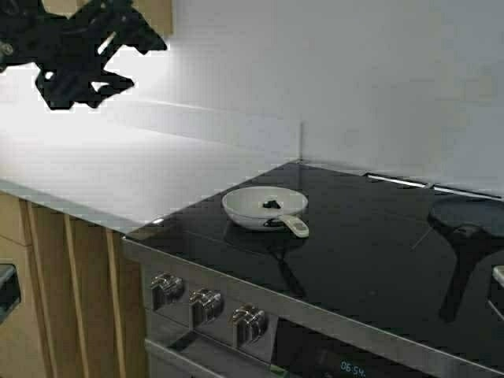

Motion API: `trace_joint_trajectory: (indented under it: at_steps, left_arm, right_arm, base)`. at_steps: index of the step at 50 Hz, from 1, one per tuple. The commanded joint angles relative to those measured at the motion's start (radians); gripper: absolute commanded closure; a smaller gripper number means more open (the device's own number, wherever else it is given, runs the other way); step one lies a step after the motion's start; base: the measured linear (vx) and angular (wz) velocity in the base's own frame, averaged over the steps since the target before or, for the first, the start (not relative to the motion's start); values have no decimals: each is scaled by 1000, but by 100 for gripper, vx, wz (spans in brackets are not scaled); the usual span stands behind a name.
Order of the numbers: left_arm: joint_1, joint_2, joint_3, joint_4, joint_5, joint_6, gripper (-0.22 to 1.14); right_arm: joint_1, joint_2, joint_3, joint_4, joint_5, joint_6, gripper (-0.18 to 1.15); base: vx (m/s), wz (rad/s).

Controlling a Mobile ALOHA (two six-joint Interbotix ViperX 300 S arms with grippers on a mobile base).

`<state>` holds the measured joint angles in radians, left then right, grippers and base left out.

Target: Wash the pan

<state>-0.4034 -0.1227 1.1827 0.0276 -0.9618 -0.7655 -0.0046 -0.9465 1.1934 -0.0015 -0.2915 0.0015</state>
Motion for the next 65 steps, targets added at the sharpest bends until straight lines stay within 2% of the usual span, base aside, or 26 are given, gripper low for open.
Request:
trace_joint_trajectory:
  at_steps: [1, 10, 23, 42, 65]
  left_arm:
    - [-31, 181, -69, 3, -127, -60, -9]
    - [-83, 460, -175, 25, -304, -175, -9]
    - [-121, 755, -337, 28, -365, -360, -9]
    - [-146, 951, -568, 46, -367, -560, -9]
    - [-184, 1120, -828, 46, -298, -653, -9]
  right_arm:
    - [0, 6, -9, -2, -6, -3, 91]
    - [0, 8, -6, -2, -6, -3, 91]
    - [0, 9, -6, -2, -6, -3, 91]
    - [0, 17, -2, -2, -8, -6, 91]
    - [0, 37, -3, -2, -8, -6, 91]
  base:
    - [0, 0]
    - [0, 0]
    - [0, 0]
    - [0, 0]
    - [0, 0]
